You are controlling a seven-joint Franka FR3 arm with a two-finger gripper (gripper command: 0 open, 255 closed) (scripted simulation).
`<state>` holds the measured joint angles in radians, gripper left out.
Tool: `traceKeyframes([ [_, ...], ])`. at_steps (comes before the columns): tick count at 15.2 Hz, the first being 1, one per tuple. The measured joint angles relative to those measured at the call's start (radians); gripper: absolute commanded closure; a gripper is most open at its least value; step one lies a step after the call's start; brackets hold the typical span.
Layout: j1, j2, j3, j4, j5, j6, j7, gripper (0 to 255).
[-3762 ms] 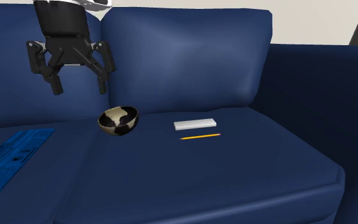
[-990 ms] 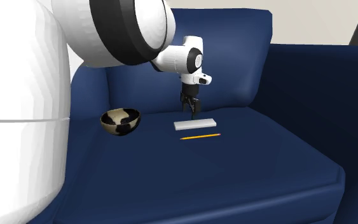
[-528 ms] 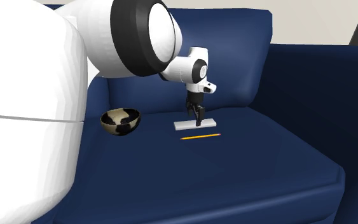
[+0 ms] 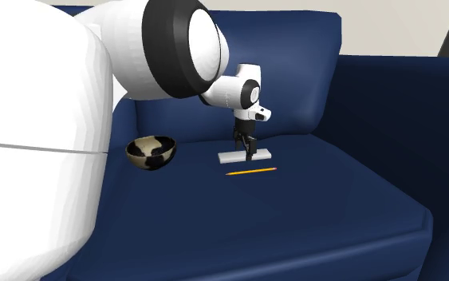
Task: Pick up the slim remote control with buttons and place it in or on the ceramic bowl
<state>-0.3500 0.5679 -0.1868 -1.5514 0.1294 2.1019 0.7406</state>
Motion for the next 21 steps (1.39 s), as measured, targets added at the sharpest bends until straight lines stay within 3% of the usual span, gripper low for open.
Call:
traceKeyframes([
  [1, 0.0, 0.0, 0.0, 0.0, 0.0, 0.0, 0.0, 0],
  [2, 0.0, 0.0, 0.0, 0.0, 0.0, 0.0, 0.0, 255],
  [13, 0.0, -0.003, 0.0, 0.002, 0.0, -0.004, 0.001, 255],
  [21, 0.002, -0.041, -0.006, 0.046, -0.01, -0.086, 0.007, 255],
])
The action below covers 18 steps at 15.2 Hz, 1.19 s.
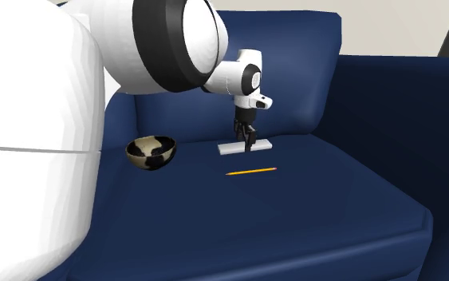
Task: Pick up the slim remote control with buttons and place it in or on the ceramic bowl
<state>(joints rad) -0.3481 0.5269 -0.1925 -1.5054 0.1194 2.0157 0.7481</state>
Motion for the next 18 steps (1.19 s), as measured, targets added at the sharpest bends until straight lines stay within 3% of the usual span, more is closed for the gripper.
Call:
traceKeyframes([
  [18, -0.004, -0.048, -0.007, 0.169, -0.014, -0.215, 0.013, 255],
])
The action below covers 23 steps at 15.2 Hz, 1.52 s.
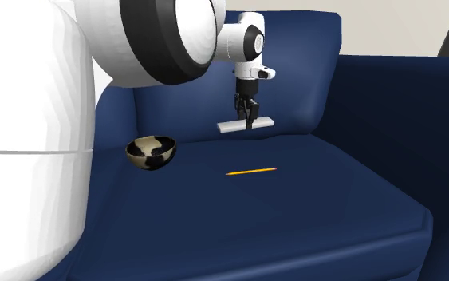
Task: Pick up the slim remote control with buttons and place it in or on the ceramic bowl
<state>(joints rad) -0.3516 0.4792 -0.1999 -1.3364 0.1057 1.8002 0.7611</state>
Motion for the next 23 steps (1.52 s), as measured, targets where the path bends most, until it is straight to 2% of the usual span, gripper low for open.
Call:
traceKeyframes([
  [7, -0.004, 0.001, -0.001, 0.091, -0.001, -0.09, 0.004, 255],
  [9, 0.014, -0.03, 0.002, 0.057, -0.008, -0.086, 0.023, 255],
  [13, 0.081, -0.156, 0.017, -0.125, -0.034, -0.026, 0.094, 255],
  [19, 0.17, -0.264, 0.056, -0.278, -0.061, 0.023, 0.219, 255],
  [23, 0.225, -0.313, 0.09, -0.338, -0.074, 0.037, 0.31, 255],
])
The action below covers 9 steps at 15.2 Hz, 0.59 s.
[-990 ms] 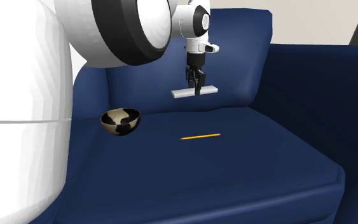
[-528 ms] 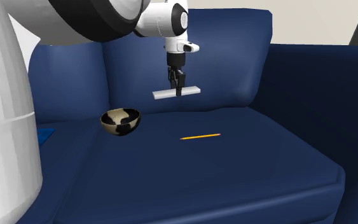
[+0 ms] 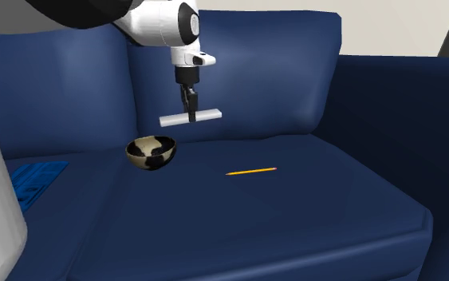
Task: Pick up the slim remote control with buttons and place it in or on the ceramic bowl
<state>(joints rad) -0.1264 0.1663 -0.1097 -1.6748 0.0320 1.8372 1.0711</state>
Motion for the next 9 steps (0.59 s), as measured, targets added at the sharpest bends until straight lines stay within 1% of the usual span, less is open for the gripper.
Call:
traceKeyframes([
  [4, 0.049, -0.05, 0.035, -0.067, -0.009, 0.019, 0.085, 255],
  [9, 0.112, -0.093, 0.086, -0.106, -0.017, 0.017, 0.201, 255],
])
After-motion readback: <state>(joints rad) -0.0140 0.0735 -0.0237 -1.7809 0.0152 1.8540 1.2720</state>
